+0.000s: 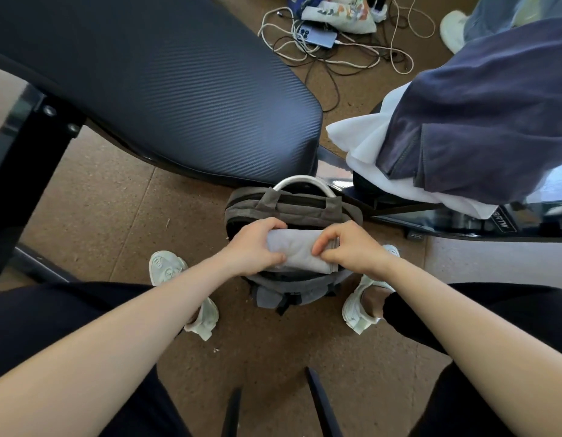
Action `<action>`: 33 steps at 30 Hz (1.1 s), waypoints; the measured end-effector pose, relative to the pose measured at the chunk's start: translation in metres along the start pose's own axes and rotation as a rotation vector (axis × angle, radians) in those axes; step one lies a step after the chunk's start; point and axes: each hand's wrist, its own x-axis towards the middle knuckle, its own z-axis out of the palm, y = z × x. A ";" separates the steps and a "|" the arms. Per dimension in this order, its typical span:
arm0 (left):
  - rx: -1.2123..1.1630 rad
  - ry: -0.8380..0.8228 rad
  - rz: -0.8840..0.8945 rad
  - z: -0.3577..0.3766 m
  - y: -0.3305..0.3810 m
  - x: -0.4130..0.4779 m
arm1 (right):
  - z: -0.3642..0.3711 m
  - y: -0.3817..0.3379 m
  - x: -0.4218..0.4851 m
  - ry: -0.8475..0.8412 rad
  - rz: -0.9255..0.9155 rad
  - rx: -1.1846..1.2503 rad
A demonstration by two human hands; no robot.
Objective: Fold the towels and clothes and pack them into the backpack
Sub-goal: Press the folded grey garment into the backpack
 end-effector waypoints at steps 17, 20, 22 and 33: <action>0.687 0.013 0.316 0.011 -0.003 -0.002 | 0.045 0.050 0.005 0.071 -0.006 -0.123; 0.703 0.004 0.316 0.013 -0.005 -0.002 | 0.052 0.047 0.013 0.040 -0.007 -0.134; 0.700 0.029 0.327 0.013 -0.007 -0.002 | 0.057 0.055 0.021 -0.022 0.036 -0.229; 0.683 0.046 0.336 0.007 -0.014 0.001 | 0.072 0.076 0.034 -0.235 0.297 -0.589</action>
